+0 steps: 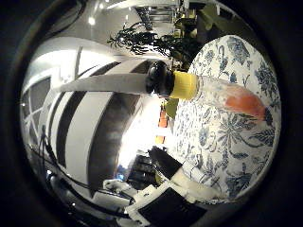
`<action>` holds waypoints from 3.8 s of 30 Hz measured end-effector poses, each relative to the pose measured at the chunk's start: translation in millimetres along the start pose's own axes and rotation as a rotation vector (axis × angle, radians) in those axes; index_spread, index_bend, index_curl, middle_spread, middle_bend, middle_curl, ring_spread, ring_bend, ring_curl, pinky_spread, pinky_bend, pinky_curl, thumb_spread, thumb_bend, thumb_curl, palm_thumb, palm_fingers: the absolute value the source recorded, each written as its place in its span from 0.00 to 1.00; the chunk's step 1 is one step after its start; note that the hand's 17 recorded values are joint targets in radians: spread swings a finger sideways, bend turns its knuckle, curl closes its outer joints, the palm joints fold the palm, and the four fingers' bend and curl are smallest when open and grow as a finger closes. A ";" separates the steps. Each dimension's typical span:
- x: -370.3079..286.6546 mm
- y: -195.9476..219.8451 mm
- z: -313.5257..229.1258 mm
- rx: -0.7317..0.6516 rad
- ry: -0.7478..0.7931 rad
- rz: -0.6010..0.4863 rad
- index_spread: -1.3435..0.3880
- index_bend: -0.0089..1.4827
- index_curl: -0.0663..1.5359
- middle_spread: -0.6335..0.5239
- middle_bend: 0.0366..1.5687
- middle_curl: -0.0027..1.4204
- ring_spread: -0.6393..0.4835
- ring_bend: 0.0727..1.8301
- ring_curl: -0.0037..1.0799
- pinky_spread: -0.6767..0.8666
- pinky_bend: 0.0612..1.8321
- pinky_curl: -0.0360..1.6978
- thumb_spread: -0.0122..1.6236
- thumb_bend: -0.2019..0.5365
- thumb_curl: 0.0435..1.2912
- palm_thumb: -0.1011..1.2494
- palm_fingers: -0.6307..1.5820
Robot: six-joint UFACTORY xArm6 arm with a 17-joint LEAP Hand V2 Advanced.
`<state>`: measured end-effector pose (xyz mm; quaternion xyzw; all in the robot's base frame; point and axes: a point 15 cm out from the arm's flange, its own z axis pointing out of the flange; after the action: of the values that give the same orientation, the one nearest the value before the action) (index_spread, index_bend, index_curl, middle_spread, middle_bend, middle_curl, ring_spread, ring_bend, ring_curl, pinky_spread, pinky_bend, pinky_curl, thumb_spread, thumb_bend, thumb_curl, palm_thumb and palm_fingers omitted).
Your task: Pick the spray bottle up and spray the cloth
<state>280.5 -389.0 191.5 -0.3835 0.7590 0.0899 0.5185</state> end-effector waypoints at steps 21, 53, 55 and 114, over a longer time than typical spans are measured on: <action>-62.4 -26.7 132.1 -0.159 -0.038 -0.137 0.62 0.14 0.24 0.44 0.31 0.32 0.45 0.40 0.38 0.40 0.26 0.20 0.61 0.26 0.24 0.61 0.71; -222.4 17.4 97.5 -0.650 0.229 -0.327 0.67 0.81 0.48 0.47 0.86 0.45 0.42 0.78 0.59 0.32 0.62 0.62 0.60 0.25 0.46 0.84 0.82; -233.8 33.0 90.5 -0.773 0.285 -0.347 0.68 0.81 0.48 0.47 0.87 0.44 0.42 0.79 0.59 0.32 0.61 0.64 0.61 0.25 0.46 0.84 0.82; -298.5 174.1 141.8 -1.144 1.182 -0.917 0.66 0.80 0.47 0.47 0.87 0.43 0.41 0.78 0.58 0.28 0.56 0.71 0.68 0.25 0.42 0.82 0.82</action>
<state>314.9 -47.3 338.2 -0.8248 0.5145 0.0269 -0.2331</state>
